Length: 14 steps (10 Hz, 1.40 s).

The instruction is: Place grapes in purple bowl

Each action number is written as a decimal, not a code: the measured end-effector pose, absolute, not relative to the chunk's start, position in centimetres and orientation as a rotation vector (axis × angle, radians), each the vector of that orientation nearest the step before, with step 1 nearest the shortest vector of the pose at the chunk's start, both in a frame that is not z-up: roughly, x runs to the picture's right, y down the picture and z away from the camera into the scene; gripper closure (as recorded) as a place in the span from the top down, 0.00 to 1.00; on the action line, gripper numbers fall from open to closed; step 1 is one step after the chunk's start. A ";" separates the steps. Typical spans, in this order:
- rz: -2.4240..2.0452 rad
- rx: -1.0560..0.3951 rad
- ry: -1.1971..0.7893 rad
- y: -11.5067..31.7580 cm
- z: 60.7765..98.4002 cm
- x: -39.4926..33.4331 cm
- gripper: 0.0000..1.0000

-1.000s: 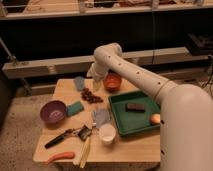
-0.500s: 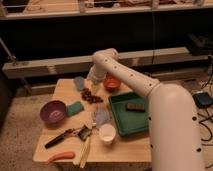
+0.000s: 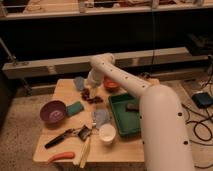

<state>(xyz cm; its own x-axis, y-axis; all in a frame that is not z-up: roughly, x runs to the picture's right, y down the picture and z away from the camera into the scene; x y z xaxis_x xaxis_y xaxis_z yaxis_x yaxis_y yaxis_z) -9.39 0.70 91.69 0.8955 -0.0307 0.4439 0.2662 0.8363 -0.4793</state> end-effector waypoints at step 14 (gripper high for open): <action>-0.149 -0.682 -0.406 4.8 95.9 -11.2 0.25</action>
<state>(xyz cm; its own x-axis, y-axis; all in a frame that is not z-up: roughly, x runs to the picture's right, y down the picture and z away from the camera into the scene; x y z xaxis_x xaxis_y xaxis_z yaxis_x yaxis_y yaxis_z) -11.23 4.79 95.86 0.9114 -0.0024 0.4115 0.2647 0.7692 -0.5817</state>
